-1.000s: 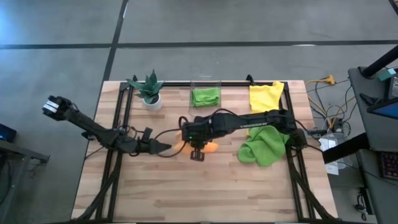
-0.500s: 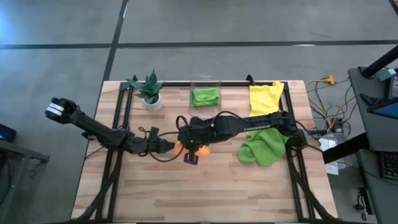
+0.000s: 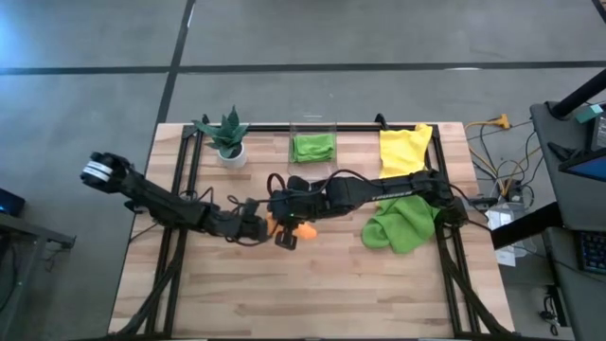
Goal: Fold microfiber towels
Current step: Put the folded orange towel into the transparent bin
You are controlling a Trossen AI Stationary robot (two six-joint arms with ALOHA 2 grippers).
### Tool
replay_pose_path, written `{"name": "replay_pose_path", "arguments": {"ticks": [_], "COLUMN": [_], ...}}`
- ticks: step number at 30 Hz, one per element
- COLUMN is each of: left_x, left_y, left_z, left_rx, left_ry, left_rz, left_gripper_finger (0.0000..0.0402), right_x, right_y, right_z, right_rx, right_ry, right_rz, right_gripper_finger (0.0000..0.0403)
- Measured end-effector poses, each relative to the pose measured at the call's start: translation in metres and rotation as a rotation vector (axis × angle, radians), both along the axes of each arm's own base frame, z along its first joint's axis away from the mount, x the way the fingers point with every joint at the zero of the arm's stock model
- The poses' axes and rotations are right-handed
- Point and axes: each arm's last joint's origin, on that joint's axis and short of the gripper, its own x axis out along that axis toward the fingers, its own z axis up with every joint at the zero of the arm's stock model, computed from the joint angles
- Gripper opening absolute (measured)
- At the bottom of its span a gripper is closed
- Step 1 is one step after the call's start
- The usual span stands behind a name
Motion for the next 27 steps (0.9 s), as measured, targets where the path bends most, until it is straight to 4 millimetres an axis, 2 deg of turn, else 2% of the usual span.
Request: {"name": "replay_pose_path", "arguments": {"ticks": [7, 11, 18, 22, 27], "left_x": [-0.003, -0.008, -0.011, -0.011, -0.011], "left_y": [0.0, 0.001, 0.001, 0.001, 0.0], "left_z": [-0.003, -0.007, -0.011, -0.011, -0.011], "left_rx": [-0.003, -0.007, -0.017, -0.018, -0.031], "left_ry": [0.021, 0.032, 0.052, 0.051, 0.054], "left_rz": [-0.03, -0.05, -0.088, -0.091, -0.13], "left_gripper_finger": [0.0191, 0.0191, 0.0191, 0.0191, 0.0191], "right_x": [-0.007, -0.021, -0.051, -0.06, -0.057], "right_y": [0.012, 0.025, 0.059, 0.075, 0.078], "right_z": [-0.002, -0.008, -0.025, -0.032, -0.033], "right_rx": [-0.01, -0.037, -0.1, -0.088, -0.057], "right_ry": [0.05, 0.178, 0.404, 0.415, 0.342], "right_rz": [0.028, 0.063, 0.152, 0.157, 0.132], "right_gripper_finger": [0.0009, 0.0009, 0.0009, 0.0009, 0.0009]}}
